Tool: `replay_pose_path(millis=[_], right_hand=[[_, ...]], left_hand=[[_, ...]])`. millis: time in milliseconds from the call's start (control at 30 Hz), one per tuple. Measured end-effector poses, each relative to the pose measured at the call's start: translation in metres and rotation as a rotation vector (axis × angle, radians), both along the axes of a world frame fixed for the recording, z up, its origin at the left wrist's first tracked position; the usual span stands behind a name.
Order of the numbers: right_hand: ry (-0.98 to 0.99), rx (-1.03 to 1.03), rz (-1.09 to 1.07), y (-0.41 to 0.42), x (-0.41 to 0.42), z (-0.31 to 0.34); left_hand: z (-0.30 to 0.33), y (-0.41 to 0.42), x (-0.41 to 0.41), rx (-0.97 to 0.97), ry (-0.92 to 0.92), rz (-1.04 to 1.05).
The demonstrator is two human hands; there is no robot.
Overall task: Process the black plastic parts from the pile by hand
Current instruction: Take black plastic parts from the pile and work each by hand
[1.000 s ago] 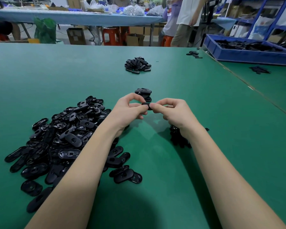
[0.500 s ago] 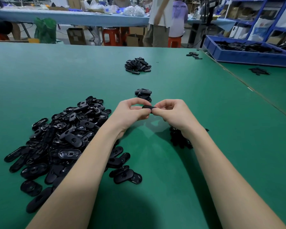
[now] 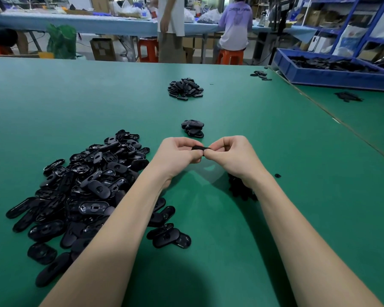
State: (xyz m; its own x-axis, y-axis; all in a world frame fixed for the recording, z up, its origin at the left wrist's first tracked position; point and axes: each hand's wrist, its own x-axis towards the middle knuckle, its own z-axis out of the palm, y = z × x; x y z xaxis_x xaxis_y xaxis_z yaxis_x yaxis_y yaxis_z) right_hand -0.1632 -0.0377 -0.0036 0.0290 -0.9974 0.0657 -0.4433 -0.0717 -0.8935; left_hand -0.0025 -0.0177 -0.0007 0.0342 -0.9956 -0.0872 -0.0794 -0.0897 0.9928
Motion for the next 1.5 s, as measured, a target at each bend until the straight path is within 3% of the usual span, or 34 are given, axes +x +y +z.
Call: replay_pose_path(millis=[167,300,433,733,900,1267,1500], right_hand=[[-0.003,-0.064,0.054,0.002,-0.004,0.003],[0.231,-0.25,0.091,0.002,-0.002,0.005],[0.345,-0.268,0.023,-0.005,-0.001,0.006],[0.383,-0.184,-0.087,-0.071,0.028,0.029],[0.494,-0.089,-0.096,-0.092,0.035,0.028],[0.282,-0.171,-0.103,-0.059,0.026,0.011],[0.331,-0.199,-0.072,-0.008,0.008,-0.015]], left_hand=[[-0.001,-0.001,0.003,-0.013,0.069,-0.002],[-0.001,-0.003,0.004,-0.017,0.099,0.008],[0.001,-0.007,0.006,-0.034,0.118,0.043],[0.003,-0.009,0.035,-0.215,-0.521,0.101],[0.003,-0.009,0.048,-0.229,-0.605,0.074],[0.005,-0.007,0.054,-0.163,-0.727,-0.017],[0.014,-0.004,0.046,-0.007,-1.1,-0.204]])
